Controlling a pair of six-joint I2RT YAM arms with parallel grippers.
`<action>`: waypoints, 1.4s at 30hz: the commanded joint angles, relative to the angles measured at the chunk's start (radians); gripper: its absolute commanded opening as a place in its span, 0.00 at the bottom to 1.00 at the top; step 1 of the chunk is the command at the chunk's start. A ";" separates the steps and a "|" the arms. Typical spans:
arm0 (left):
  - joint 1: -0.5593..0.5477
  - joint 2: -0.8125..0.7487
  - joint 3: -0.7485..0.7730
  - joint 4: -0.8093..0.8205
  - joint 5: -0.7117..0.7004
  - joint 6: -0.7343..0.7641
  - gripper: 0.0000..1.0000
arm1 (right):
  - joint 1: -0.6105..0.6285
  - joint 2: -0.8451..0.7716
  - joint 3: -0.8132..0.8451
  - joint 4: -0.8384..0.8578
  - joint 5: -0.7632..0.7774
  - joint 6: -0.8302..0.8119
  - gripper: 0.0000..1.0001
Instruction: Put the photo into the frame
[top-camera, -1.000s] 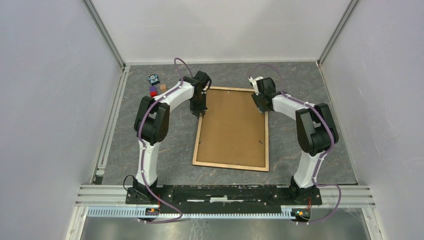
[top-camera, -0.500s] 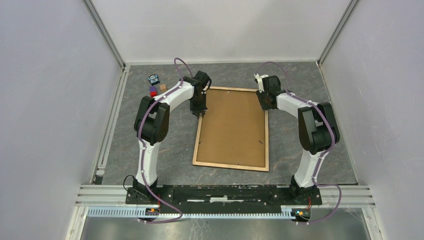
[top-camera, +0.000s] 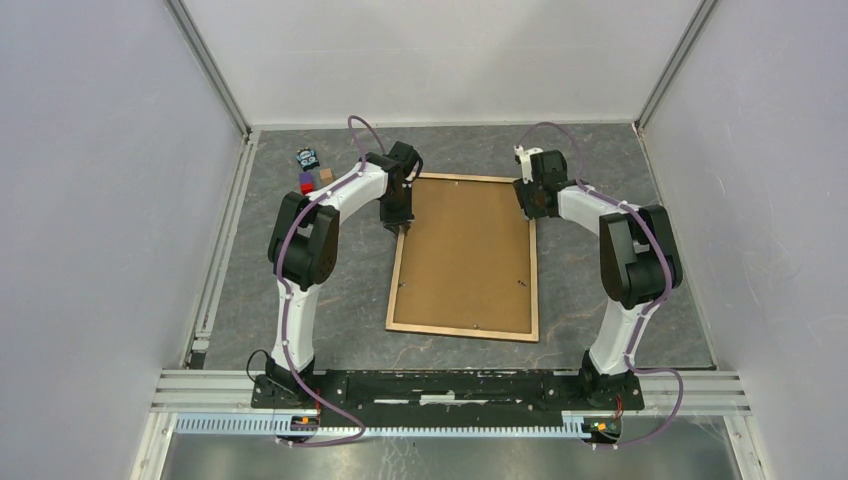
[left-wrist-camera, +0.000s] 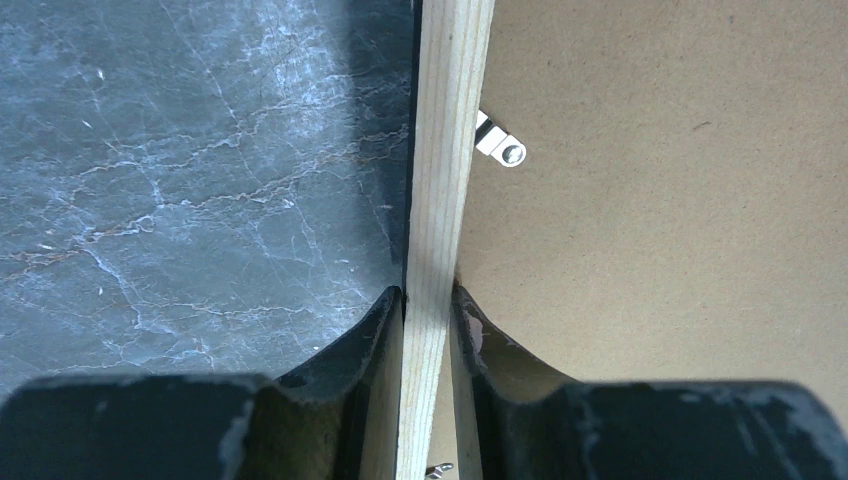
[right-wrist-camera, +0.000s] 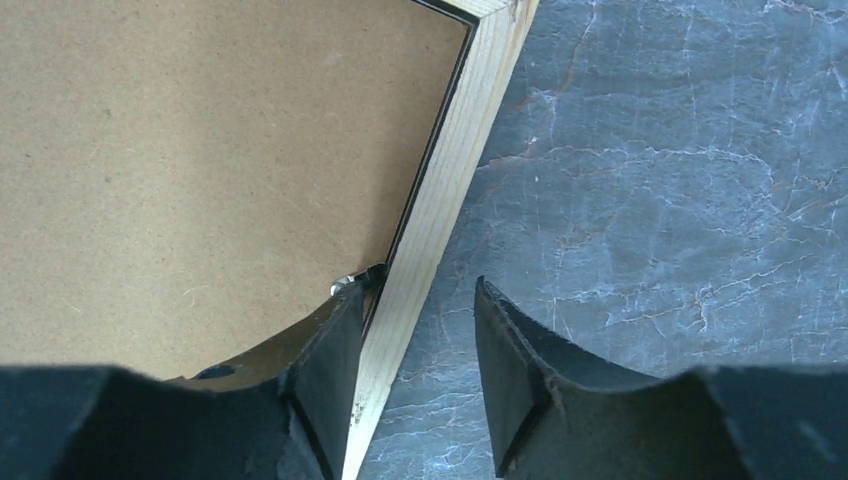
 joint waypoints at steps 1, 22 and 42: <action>-0.002 0.020 0.017 -0.024 0.000 0.036 0.29 | 0.007 -0.032 -0.055 -0.040 -0.059 0.056 0.54; -0.002 0.013 0.018 -0.023 0.019 0.031 0.29 | 0.006 0.055 -0.017 -0.063 0.127 0.638 0.49; -0.001 0.010 0.018 -0.022 0.019 0.031 0.29 | 0.000 0.058 0.006 -0.057 0.054 0.615 0.40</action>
